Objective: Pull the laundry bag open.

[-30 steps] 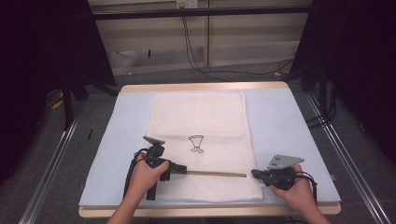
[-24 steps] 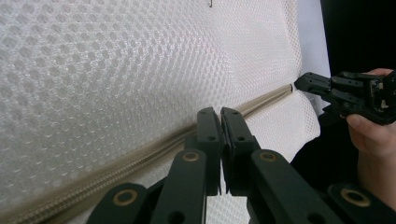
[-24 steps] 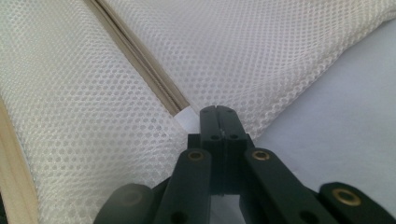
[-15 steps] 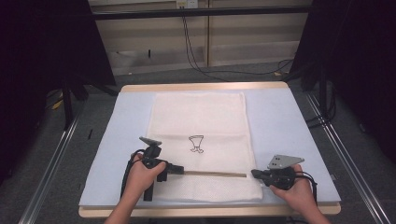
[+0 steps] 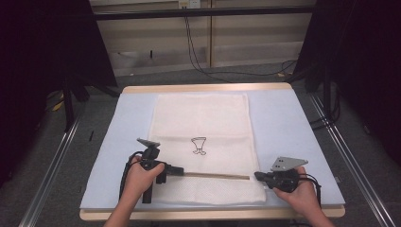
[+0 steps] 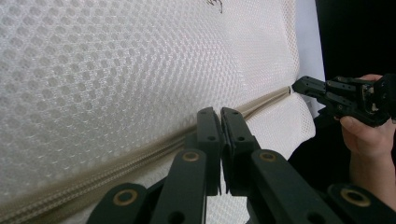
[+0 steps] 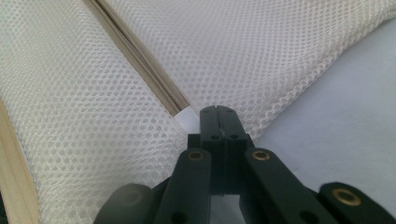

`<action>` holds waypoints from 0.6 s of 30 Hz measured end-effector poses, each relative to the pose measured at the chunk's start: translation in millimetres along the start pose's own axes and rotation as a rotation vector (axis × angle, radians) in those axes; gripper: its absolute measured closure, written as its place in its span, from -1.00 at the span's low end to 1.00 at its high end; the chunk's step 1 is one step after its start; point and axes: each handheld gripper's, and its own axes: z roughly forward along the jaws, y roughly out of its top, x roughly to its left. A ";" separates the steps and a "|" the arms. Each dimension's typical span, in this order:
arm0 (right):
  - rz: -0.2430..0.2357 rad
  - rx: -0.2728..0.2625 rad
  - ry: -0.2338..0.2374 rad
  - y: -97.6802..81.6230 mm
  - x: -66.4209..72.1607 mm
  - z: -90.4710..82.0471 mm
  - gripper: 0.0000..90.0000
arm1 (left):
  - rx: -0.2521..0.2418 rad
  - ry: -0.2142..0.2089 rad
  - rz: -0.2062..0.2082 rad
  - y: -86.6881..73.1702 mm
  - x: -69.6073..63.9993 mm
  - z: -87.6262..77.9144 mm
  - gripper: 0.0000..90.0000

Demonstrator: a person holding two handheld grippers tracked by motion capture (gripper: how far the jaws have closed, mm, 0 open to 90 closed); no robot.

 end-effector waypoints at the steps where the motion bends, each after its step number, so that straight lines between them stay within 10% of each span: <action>1: 0.000 0.000 -0.001 0.0 0.2 -0.1 1.00 | 0.001 0.012 0.000 0.0 -0.2 -0.2 0.94; 18: 0.004 0.008 -0.004 0.6 0.3 -0.3 1.00 | 0.006 0.018 -0.006 0.2 3.5 -8.2 0.94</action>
